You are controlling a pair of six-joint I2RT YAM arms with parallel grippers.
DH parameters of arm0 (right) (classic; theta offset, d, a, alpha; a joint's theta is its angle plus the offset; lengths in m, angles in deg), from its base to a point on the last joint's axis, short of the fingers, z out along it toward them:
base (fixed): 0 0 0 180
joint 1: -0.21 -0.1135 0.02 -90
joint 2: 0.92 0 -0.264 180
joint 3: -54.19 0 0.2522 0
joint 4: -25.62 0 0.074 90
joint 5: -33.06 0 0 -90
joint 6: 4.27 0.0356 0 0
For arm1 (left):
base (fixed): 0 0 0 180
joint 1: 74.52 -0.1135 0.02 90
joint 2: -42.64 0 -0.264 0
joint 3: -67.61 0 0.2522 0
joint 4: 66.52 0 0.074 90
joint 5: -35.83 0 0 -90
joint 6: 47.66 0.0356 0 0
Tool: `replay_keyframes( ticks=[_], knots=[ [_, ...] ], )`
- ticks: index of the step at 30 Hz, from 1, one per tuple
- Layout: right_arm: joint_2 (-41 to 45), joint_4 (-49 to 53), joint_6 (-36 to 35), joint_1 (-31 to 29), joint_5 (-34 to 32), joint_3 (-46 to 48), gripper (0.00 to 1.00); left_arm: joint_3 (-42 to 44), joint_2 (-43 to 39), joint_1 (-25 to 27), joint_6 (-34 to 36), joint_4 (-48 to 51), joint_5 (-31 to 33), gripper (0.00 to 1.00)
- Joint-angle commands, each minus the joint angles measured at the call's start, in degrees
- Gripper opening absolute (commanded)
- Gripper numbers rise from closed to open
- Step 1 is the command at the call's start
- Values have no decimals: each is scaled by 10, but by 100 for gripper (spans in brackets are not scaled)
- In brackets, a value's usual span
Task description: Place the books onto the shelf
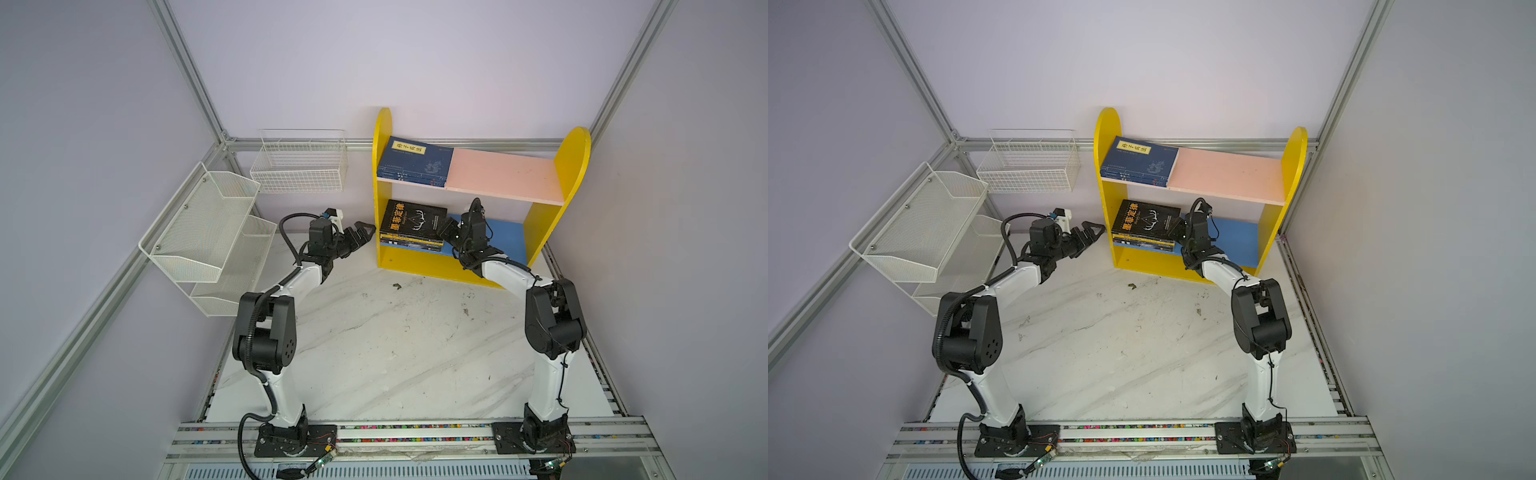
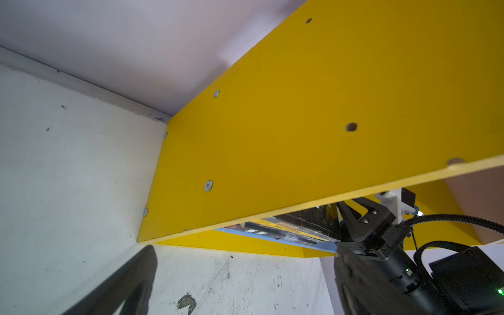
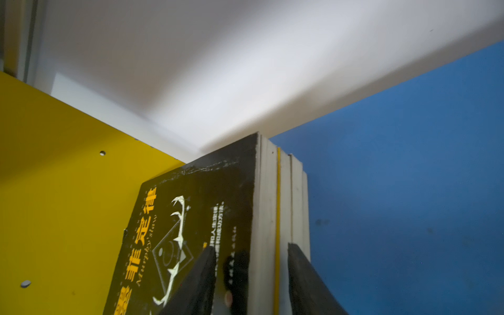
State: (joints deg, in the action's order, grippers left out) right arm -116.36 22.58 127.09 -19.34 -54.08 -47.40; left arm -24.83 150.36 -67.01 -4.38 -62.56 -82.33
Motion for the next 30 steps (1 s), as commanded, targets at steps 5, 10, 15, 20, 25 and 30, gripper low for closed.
replay_keyframes(
  ticks=[5,10,15,20,25,30],
  knots=[
    [-33,-64,55,-20,56,-2,45,-51,1,-4,-1,-34,-13,100],
    [-36,-78,69,-28,55,-3,51,-48,1,-4,-7,-42,-12,100],
    [-1,-46,43,-20,11,-6,69,-41,-8,-10,-1,-41,-8,100],
    [81,-14,5,-5,-54,42,80,-24,-46,-25,52,16,-8,100],
    [167,90,-88,-6,-57,103,92,23,-125,-40,151,141,34,100],
    [271,125,-130,-15,-80,241,97,147,-242,-48,206,189,210,100]
  ],
)
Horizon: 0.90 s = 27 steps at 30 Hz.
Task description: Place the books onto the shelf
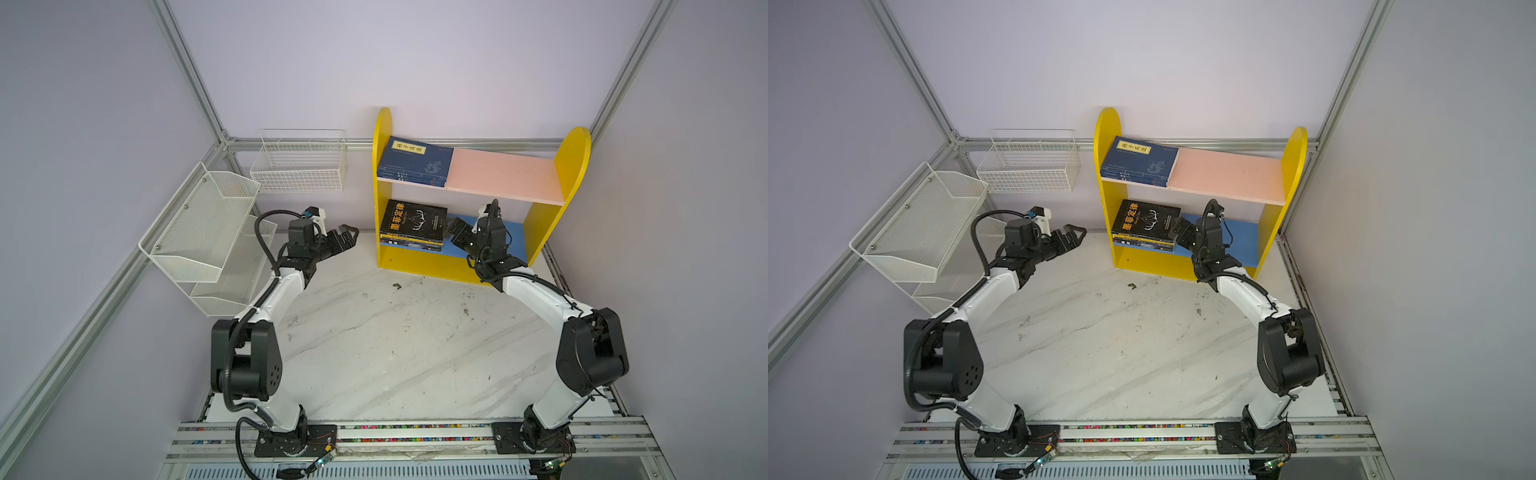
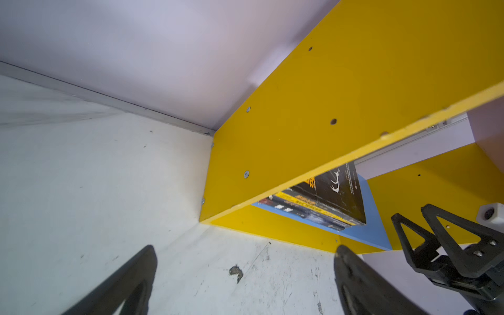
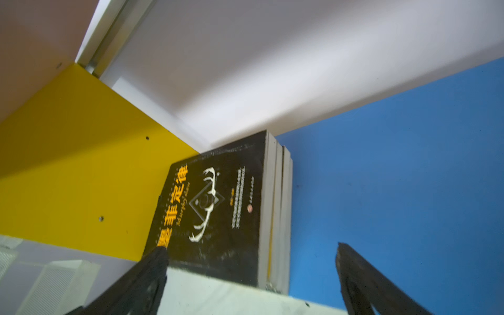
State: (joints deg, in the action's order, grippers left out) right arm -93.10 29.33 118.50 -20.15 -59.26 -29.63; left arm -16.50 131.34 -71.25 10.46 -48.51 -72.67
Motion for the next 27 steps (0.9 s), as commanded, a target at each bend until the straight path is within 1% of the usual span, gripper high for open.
replay_keyframes(
  ticks=[1,3,5,7,8,9,10,12,14,16,17,19,21,23,24,26,27],
  knots=[
    [67,52,-42,-8,-53,98,97,96,-71,-10,57,46,163,100],
    [120,48,-38,-9,-113,154,97,153,-120,-20,42,41,232,100],
    [175,18,-47,-9,-159,211,97,216,-160,-22,58,-9,279,100],
    [224,-21,-52,-9,-221,274,97,295,-198,-22,96,-104,356,100],
    [238,-34,-55,-9,-236,292,97,331,-208,-23,116,-165,390,100],
    [250,-43,-72,-9,-253,306,97,370,-213,-23,150,-229,421,100],
    [255,-39,-83,-9,-275,310,97,395,-215,-23,175,-269,437,100],
    [250,-23,-95,-9,-308,306,97,410,-205,-24,219,-286,447,100],
    [237,-28,-113,-9,-331,308,97,421,-182,-25,222,-298,459,100],
    [225,-49,-133,-9,-346,318,97,449,-150,-25,224,-362,455,100],
    [223,-68,-145,-8,-335,324,97,458,-136,-25,226,-390,449,100],
    [222,-119,-173,-8,-311,341,97,465,-107,-25,233,-416,423,100],
    [219,-164,-189,-2,-299,355,97,472,-94,-25,248,-450,424,100],
    [203,-196,-208,5,-305,363,97,494,-88,-30,246,-508,437,100],
    [191,-223,-224,8,-314,372,97,504,-82,-37,238,-532,427,100],
    [164,-310,-258,14,-326,400,97,523,-34,-43,254,-610,405,100],
    [149,-360,-276,21,-317,414,97,524,-29,-43,258,-616,387,100]
  ],
)
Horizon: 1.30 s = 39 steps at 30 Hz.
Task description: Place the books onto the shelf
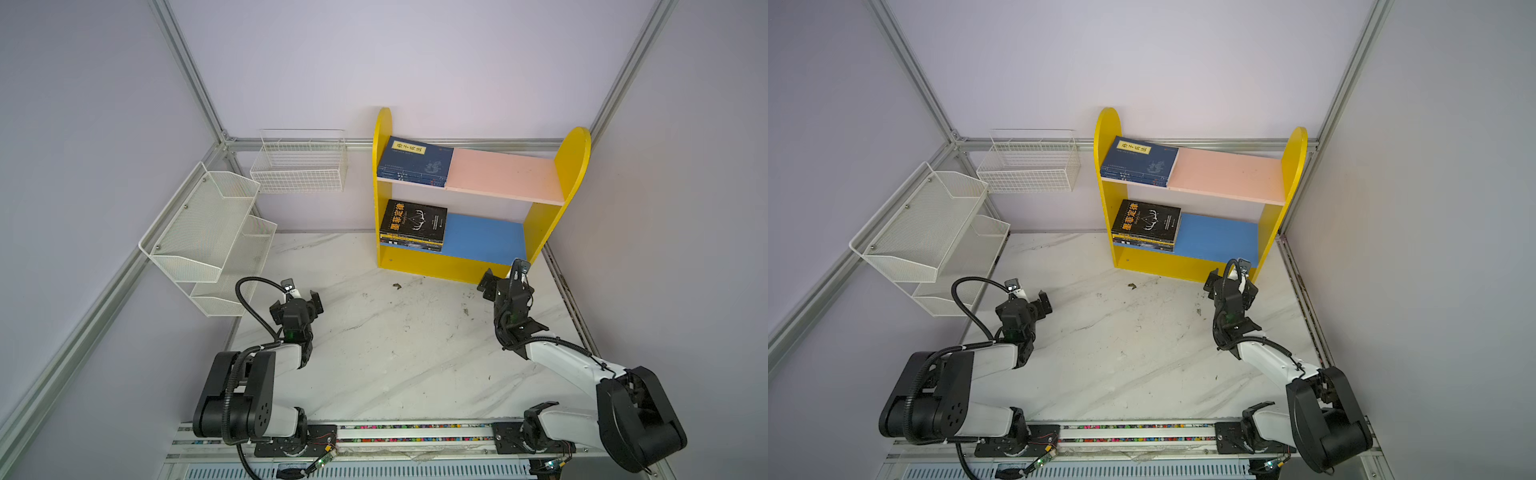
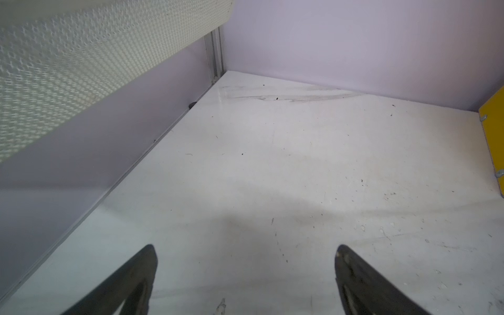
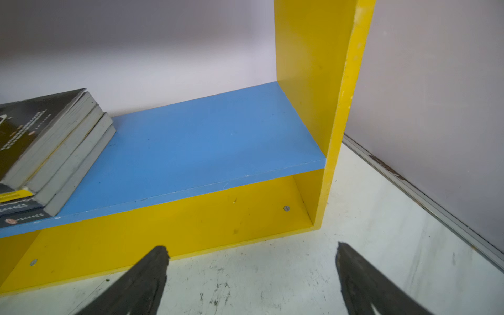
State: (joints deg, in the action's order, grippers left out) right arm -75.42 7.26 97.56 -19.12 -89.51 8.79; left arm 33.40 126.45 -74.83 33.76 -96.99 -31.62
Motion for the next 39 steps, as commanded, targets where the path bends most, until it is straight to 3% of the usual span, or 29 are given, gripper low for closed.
replay_keyframes(
  ticks=[1,4,10,15,17,19,22,24,27,39],
  knots=[
    [-39,-172,-77,18,-7,38,97,22,23,-7,12,-106,-31,100],
    [-85,-223,-95,36,-1,42,97,38,71,-6,45,-211,-39,100],
    [-173,-336,-108,66,30,50,97,0,57,-5,44,-114,-51,100],
    [-235,-412,-146,72,58,48,97,2,58,-5,48,-123,-52,100],
    [-266,-496,-178,74,71,64,97,2,58,-3,48,-123,-52,100],
    [-249,-471,-146,82,94,75,97,2,58,-3,48,-122,-52,99],
    [-304,-584,-176,83,84,90,97,2,59,-4,48,-123,-52,100],
    [-278,-477,-132,88,85,67,97,1,59,-3,48,-121,-52,100],
    [-278,-451,-110,122,121,54,97,1,60,-3,48,-122,-51,100],
    [-278,-475,-124,123,111,62,97,1,59,-3,48,-121,-51,100]
  ],
)
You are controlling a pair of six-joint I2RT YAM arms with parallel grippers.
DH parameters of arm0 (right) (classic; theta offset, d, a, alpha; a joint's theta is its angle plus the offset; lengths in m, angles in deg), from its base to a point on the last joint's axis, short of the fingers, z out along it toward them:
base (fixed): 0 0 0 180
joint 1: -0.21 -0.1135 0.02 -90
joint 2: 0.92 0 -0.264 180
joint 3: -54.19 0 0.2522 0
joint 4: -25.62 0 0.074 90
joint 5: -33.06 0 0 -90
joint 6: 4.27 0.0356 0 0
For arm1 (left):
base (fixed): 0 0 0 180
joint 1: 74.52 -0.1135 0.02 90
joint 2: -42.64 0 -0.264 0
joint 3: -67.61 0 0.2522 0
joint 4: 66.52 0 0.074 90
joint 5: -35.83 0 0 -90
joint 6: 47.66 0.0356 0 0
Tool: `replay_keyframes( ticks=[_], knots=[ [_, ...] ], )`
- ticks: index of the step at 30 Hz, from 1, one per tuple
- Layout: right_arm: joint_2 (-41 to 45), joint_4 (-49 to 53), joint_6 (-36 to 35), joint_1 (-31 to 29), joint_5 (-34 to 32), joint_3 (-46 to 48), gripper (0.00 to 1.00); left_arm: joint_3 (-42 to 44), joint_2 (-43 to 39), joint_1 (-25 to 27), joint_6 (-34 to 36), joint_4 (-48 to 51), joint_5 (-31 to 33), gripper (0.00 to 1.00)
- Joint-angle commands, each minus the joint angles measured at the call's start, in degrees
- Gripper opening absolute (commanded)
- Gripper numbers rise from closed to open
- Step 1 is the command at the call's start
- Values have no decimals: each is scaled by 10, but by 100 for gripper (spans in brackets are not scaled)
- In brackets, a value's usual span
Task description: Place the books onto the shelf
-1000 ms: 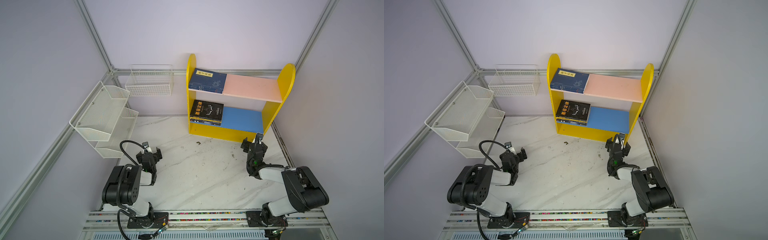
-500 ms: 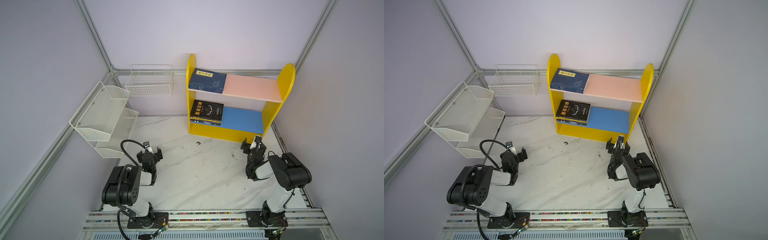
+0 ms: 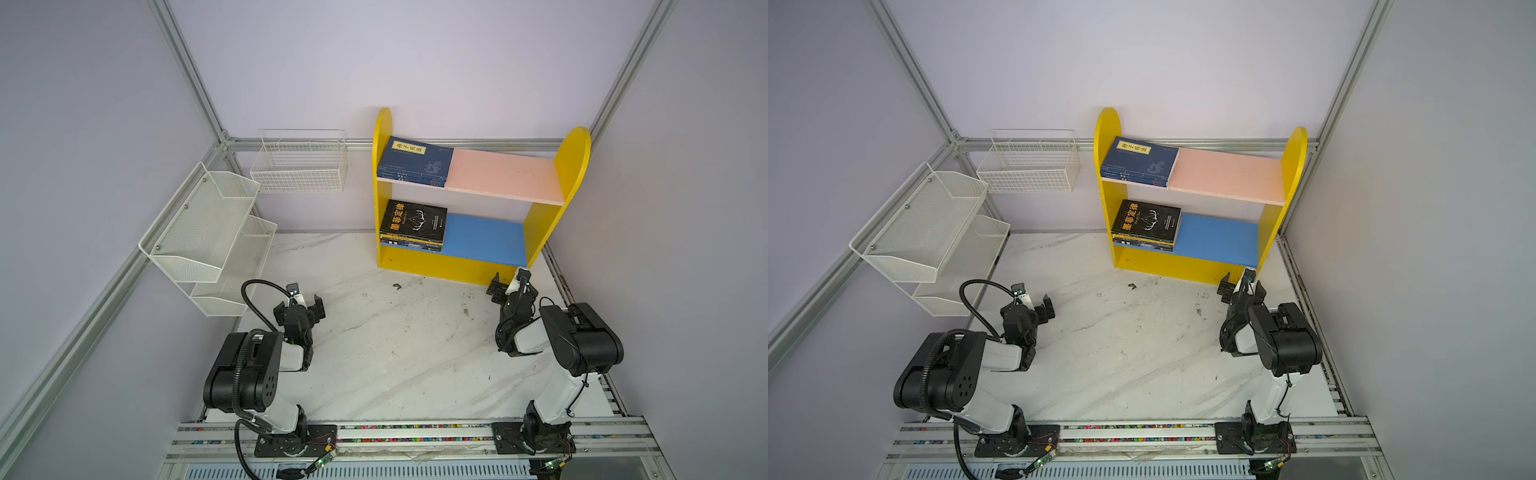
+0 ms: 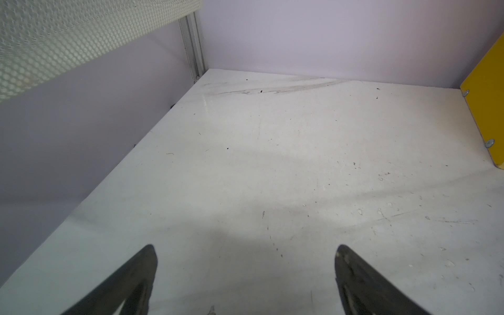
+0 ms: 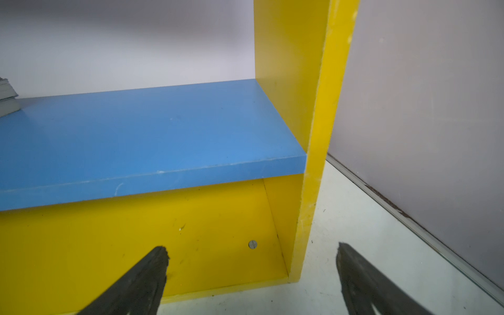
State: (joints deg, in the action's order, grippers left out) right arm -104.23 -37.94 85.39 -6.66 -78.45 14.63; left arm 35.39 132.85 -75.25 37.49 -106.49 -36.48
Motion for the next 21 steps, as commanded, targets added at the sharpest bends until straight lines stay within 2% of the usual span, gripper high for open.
replay_keyframes(
  ticks=[1,21],
  knots=[
    [10,-23,-3,-1,1,3,97,-20,-4,1,11,-26,-2,99],
    [10,-19,-3,-1,4,1,97,-18,-6,1,11,-26,-3,100]
  ],
)
